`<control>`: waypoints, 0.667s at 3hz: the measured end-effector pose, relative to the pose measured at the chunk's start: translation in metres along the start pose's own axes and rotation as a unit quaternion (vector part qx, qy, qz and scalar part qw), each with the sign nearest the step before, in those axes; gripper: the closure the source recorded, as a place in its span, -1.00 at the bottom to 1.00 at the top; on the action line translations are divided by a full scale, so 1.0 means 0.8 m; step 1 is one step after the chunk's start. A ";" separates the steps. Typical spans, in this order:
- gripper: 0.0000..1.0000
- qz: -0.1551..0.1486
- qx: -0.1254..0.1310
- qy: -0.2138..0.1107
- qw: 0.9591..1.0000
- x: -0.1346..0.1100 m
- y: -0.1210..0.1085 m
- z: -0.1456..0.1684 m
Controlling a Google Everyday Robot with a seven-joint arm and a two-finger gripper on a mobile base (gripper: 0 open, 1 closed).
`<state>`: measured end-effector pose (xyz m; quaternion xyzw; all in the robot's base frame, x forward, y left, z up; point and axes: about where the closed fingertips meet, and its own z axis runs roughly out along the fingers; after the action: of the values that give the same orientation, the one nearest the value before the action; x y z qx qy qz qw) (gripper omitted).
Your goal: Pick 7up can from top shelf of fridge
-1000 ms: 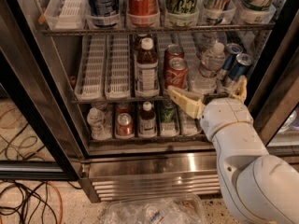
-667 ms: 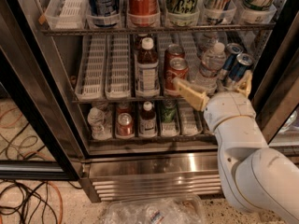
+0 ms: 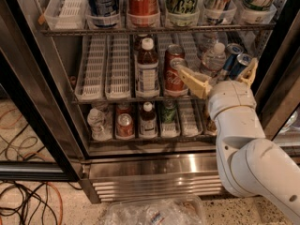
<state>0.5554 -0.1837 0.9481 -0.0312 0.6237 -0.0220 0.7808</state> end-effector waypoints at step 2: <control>-1.00 0.001 0.036 0.000 0.999 -0.027 -0.025 0.012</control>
Offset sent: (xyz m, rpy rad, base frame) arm 0.0056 -0.0276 0.0340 0.0706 0.0437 -0.1007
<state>0.5601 -0.2021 0.9726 -0.0021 0.6225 -0.0435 0.7814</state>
